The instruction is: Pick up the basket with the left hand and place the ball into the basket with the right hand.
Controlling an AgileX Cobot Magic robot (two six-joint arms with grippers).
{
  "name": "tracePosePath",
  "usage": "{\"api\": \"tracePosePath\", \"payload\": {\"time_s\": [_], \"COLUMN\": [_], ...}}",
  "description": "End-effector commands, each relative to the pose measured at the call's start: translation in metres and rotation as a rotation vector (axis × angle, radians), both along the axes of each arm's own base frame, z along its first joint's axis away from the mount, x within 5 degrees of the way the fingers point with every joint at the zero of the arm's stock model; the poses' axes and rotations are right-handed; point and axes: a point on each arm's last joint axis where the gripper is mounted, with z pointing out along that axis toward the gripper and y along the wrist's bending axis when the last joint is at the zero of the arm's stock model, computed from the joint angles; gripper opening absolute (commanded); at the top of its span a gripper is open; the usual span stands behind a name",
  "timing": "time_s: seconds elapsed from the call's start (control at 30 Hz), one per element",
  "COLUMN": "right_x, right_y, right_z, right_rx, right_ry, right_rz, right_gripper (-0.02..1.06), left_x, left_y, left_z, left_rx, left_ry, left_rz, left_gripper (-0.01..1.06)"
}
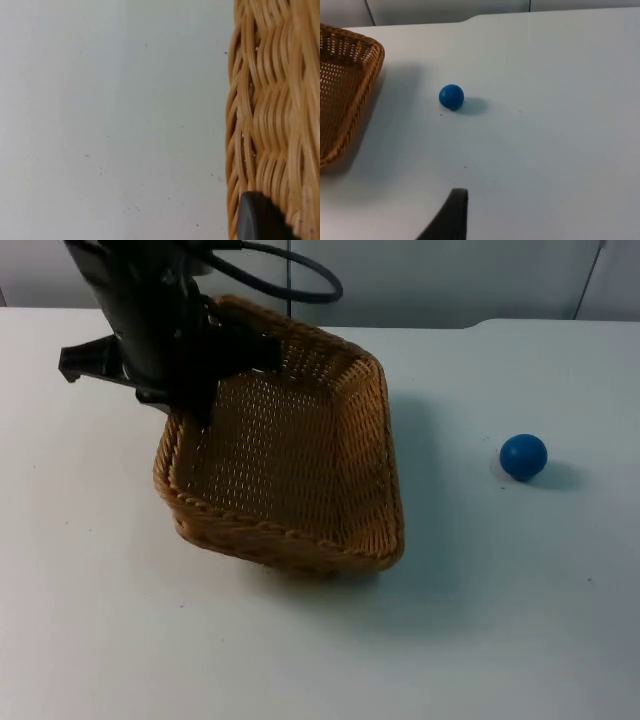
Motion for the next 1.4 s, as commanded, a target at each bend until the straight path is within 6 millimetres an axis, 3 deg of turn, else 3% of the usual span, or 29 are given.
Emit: {"api": "tracePosePath", "payload": {"time_s": [0.0, 0.27, 0.57, 0.87, 1.23, 1.37], "right_x": [0.000, 0.000, 0.000, 0.000, 0.000, 0.002], "right_y": [-0.001, -0.001, -0.001, -0.001, -0.001, -0.002], "right_z": [-0.001, -0.001, -0.001, -0.001, -0.001, 0.009], "right_rx": [-0.007, -0.007, -0.010, -0.010, -0.008, 0.028], "right_ry": [-0.003, -0.003, -0.003, -0.003, -0.003, -0.013], "right_rz": [-0.004, -0.004, -0.003, -0.003, -0.004, -0.036], "right_gripper": [1.04, 1.04, 1.04, 1.04, 1.04, 1.04], "left_x": [-0.002, -0.005, -0.004, -0.008, -0.006, -0.006], "left_y": [0.000, 0.013, 0.048, 0.050, 0.049, 0.048], "left_z": [0.014, 0.045, 0.087, 0.102, 0.103, 0.104], "left_rx": [-0.063, -0.156, -0.368, -0.406, -0.434, -0.437], "left_ry": [-0.003, -0.011, -0.042, -0.068, -0.087, -0.086], "left_rz": [-0.015, -0.018, 0.038, 0.016, 0.029, 0.031], "left_gripper": [0.00, 0.00, 0.00, 0.00, 0.00, 0.00]}}
